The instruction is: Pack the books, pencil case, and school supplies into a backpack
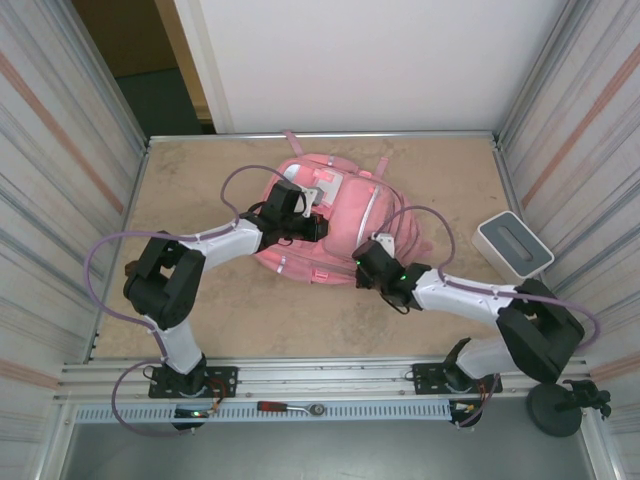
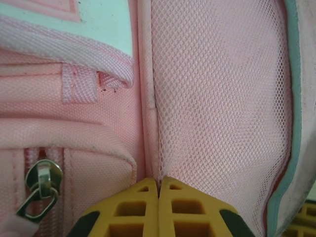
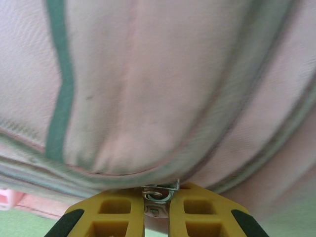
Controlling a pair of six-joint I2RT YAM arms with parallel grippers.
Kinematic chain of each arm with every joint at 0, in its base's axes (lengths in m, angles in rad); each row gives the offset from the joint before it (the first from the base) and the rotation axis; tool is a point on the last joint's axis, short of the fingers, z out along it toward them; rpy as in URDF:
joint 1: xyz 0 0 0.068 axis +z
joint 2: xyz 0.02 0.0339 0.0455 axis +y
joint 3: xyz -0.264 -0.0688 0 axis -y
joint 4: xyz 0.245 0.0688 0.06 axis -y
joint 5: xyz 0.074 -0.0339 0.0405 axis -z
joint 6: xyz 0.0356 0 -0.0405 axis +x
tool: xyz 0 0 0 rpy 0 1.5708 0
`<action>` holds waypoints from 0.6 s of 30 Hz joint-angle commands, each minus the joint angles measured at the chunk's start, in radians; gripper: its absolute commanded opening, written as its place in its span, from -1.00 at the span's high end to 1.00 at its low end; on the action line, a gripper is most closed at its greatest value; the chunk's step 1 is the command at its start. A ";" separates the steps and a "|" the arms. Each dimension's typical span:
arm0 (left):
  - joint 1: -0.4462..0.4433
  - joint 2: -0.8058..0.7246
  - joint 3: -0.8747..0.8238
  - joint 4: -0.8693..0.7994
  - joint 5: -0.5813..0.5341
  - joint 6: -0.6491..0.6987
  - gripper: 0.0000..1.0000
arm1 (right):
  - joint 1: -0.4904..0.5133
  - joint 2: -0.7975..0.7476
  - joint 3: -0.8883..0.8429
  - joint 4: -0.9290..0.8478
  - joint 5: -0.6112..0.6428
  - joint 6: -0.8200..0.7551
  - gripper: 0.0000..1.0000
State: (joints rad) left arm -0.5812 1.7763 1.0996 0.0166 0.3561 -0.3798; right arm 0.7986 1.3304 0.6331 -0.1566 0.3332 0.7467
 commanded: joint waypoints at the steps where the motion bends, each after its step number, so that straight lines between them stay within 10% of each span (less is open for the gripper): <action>1: 0.040 0.018 -0.032 -0.224 -0.076 0.038 1.00 | -0.100 -0.076 -0.053 -0.092 -0.056 -0.094 0.89; 14: 0.043 0.001 -0.015 -0.236 -0.059 0.049 1.00 | -0.204 -0.098 -0.076 0.044 -0.329 -0.279 0.97; 18: 0.040 -0.090 -0.033 -0.221 -0.045 0.067 0.55 | -0.207 -0.131 -0.078 0.049 -0.384 -0.288 0.99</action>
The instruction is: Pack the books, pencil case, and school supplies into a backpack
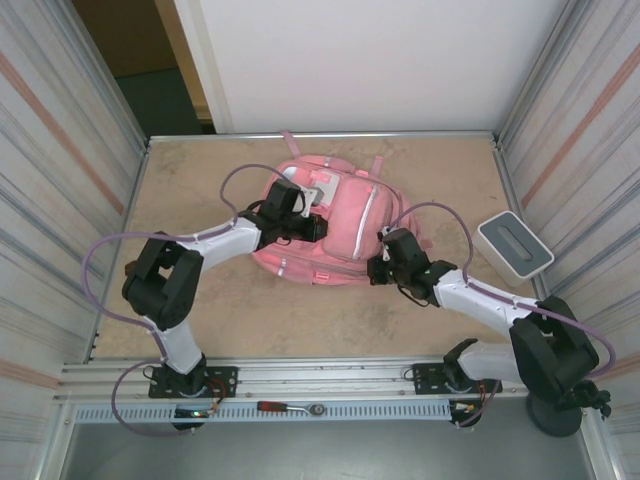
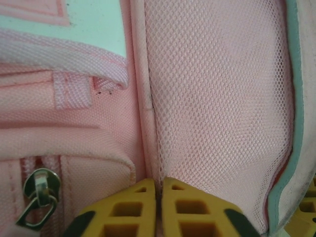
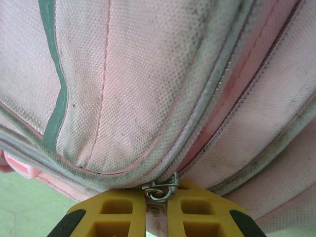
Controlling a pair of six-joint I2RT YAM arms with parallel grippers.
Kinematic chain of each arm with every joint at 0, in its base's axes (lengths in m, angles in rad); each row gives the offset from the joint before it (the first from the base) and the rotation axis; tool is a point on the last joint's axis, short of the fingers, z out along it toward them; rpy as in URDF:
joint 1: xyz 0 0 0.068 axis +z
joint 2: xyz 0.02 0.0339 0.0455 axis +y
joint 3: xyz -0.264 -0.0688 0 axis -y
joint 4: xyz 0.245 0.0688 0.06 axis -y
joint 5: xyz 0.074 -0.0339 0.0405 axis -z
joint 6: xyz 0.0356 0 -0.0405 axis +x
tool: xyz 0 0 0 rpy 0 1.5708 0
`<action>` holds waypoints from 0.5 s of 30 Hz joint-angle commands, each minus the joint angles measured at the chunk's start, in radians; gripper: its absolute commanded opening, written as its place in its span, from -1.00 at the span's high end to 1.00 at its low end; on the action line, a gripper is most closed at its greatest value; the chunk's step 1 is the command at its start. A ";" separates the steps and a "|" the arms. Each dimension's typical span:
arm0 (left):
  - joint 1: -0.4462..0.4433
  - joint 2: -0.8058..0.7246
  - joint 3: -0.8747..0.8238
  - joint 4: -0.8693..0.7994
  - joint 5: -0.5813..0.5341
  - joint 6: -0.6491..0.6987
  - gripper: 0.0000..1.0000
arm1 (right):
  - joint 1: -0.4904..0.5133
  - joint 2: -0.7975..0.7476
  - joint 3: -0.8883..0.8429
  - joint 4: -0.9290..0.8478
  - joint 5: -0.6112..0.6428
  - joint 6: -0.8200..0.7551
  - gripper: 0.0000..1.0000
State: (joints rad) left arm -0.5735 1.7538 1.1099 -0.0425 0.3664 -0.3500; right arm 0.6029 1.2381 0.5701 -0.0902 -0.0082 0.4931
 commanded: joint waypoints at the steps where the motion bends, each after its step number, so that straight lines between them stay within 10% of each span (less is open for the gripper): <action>1: 0.028 -0.099 -0.050 -0.156 -0.058 0.050 0.42 | -0.015 -0.050 -0.014 -0.018 -0.062 -0.037 1.00; 15: -0.308 -0.261 -0.152 0.025 -0.391 0.752 -0.05 | -0.111 -0.109 0.036 -0.038 -0.282 -0.001 1.00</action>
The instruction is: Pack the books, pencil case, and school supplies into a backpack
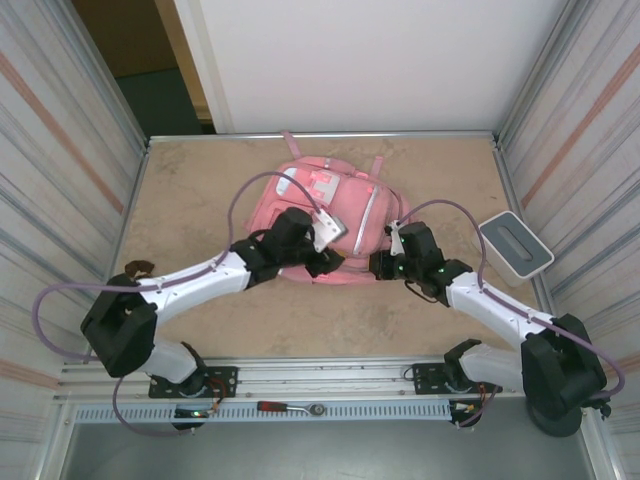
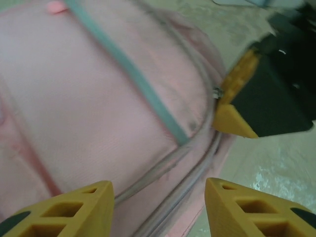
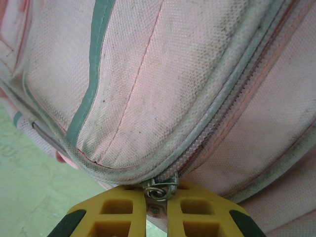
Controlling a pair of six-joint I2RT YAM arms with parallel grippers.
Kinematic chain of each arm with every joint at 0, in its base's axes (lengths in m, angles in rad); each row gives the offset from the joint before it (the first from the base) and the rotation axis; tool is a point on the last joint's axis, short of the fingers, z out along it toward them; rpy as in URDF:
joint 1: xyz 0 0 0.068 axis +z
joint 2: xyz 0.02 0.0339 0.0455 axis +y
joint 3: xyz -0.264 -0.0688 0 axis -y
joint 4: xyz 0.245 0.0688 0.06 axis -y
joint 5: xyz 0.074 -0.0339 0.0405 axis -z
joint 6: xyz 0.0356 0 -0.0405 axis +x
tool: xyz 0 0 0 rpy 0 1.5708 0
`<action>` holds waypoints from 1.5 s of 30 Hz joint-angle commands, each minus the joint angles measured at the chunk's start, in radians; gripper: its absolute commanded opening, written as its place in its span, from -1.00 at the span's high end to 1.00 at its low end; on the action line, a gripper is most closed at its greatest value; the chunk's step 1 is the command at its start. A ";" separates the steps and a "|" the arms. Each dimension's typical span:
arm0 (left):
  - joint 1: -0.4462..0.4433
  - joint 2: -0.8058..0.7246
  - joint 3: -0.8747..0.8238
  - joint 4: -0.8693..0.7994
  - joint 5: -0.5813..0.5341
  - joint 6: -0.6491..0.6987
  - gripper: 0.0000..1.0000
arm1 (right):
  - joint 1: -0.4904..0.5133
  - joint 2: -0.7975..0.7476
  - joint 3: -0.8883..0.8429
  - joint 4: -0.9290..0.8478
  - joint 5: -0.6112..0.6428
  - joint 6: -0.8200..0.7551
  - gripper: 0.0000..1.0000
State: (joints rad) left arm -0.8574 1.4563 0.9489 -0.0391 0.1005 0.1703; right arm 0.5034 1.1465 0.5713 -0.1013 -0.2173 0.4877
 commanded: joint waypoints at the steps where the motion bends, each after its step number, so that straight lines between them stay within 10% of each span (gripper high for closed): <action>1: -0.037 0.061 0.024 0.020 -0.154 0.259 -0.06 | -0.015 -0.018 0.038 -0.033 -0.076 0.005 1.00; 10: -0.068 0.228 0.138 0.023 -0.258 0.377 -0.05 | -0.044 -0.030 0.038 -0.034 -0.126 0.014 1.00; 15: -0.071 0.273 0.140 0.049 -0.298 0.416 0.33 | -0.059 -0.039 0.038 -0.052 -0.119 0.008 1.00; 21: -0.045 0.216 0.064 0.122 -0.228 0.457 0.88 | -0.064 -0.039 0.095 -0.227 0.184 -0.028 1.00; 29: 0.048 0.108 -0.060 0.186 -0.034 0.492 1.00 | -0.078 0.020 0.158 -0.272 0.354 -0.086 1.00; 42: 0.171 -0.005 -0.161 0.214 0.029 0.467 1.00 | -0.095 0.044 0.164 -0.154 -0.010 -0.273 1.00; 45: 0.162 -0.012 -0.147 0.186 0.045 0.450 0.72 | -0.079 0.015 0.142 -0.127 -0.077 -0.273 1.00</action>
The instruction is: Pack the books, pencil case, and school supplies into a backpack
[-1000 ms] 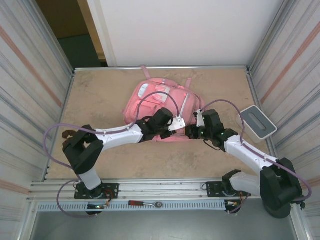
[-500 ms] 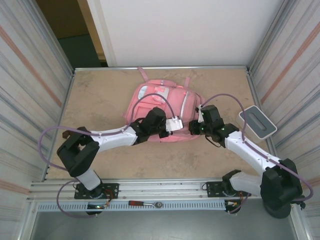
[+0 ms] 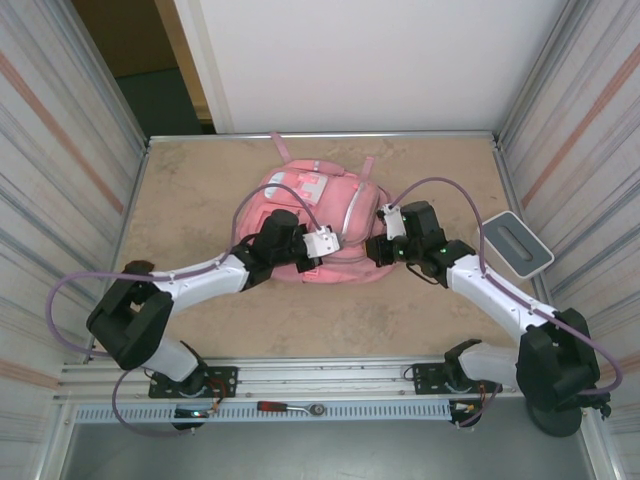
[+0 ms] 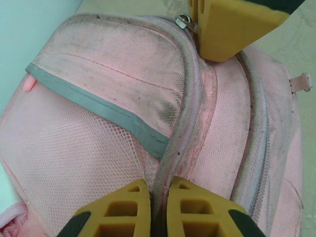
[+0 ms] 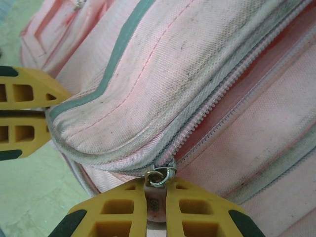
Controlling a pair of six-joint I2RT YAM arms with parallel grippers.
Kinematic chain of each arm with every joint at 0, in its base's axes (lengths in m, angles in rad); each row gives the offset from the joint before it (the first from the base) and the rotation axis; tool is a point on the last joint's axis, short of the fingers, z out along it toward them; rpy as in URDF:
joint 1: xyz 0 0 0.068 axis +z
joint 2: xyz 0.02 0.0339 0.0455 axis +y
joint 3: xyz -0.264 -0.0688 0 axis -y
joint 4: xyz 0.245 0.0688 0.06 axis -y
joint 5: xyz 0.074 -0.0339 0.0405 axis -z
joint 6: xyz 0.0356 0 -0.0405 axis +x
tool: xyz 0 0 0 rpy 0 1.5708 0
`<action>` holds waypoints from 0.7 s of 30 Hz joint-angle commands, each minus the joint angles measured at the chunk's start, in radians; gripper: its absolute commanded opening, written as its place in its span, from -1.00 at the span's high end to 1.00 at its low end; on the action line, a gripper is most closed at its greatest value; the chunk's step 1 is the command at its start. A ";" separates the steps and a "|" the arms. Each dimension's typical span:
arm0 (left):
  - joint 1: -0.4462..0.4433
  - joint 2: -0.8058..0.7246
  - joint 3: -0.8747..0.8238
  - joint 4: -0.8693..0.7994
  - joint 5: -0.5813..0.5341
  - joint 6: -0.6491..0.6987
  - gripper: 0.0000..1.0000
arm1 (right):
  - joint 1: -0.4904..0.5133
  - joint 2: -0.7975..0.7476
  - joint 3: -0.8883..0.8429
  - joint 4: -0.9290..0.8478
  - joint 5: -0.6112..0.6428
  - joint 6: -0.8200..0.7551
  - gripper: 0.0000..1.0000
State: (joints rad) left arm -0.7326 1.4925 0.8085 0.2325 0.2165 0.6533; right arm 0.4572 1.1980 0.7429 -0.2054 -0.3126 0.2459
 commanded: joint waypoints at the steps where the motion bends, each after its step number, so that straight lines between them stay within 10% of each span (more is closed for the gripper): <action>1: 0.022 -0.056 0.000 -0.098 -0.075 -0.035 0.59 | -0.030 -0.046 -0.037 -0.015 0.001 -0.028 1.00; 10: -0.162 -0.055 0.058 -0.140 -0.210 0.014 -0.08 | -0.014 -0.122 -0.084 0.005 -0.054 0.014 1.00; 17: -0.218 0.077 0.179 -0.153 -0.277 0.080 -0.03 | -0.005 -0.166 -0.110 0.024 -0.087 0.039 1.00; 21: -0.218 0.115 0.201 -0.142 -0.287 0.100 0.40 | -0.003 -0.200 -0.127 0.023 -0.092 0.040 1.00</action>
State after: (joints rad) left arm -0.9470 1.5909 0.9779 0.0937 -0.0246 0.7105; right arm 0.4458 1.0473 0.6277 -0.2016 -0.3676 0.2649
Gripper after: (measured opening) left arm 0.340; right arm 0.098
